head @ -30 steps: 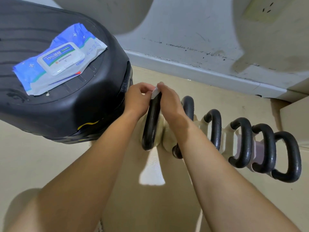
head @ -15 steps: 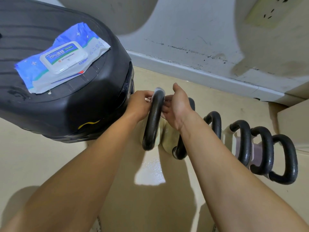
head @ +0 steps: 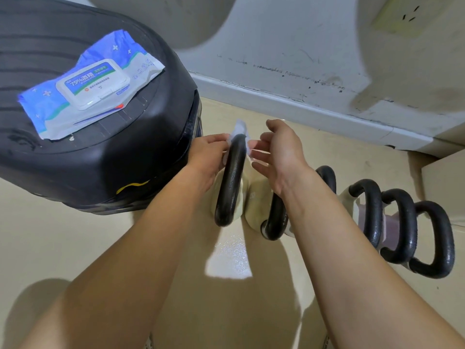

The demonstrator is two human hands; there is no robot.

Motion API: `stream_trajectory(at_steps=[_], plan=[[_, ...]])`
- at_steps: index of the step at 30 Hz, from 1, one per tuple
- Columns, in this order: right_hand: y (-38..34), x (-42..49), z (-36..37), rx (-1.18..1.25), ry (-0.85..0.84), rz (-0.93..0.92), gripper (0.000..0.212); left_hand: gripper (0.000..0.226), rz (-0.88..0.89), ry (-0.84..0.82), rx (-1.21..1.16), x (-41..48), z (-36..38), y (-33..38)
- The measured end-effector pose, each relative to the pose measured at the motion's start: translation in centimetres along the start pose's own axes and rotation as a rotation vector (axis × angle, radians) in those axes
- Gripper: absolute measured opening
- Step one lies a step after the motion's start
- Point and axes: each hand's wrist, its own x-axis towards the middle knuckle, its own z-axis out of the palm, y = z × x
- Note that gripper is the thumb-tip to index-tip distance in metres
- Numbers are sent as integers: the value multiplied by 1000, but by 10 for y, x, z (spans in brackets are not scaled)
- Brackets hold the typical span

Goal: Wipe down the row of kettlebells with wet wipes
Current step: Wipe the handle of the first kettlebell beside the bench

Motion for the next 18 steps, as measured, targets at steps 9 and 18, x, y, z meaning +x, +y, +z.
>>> stream_trajectory(at_steps=[9, 18], plan=[[5, -2, 21, 8, -144, 105, 54, 32, -219, -45, -51, -8, 9, 37], [9, -16, 7, 283, -88, 118, 55, 52, -164, -92, 156, -14, 0, 47]])
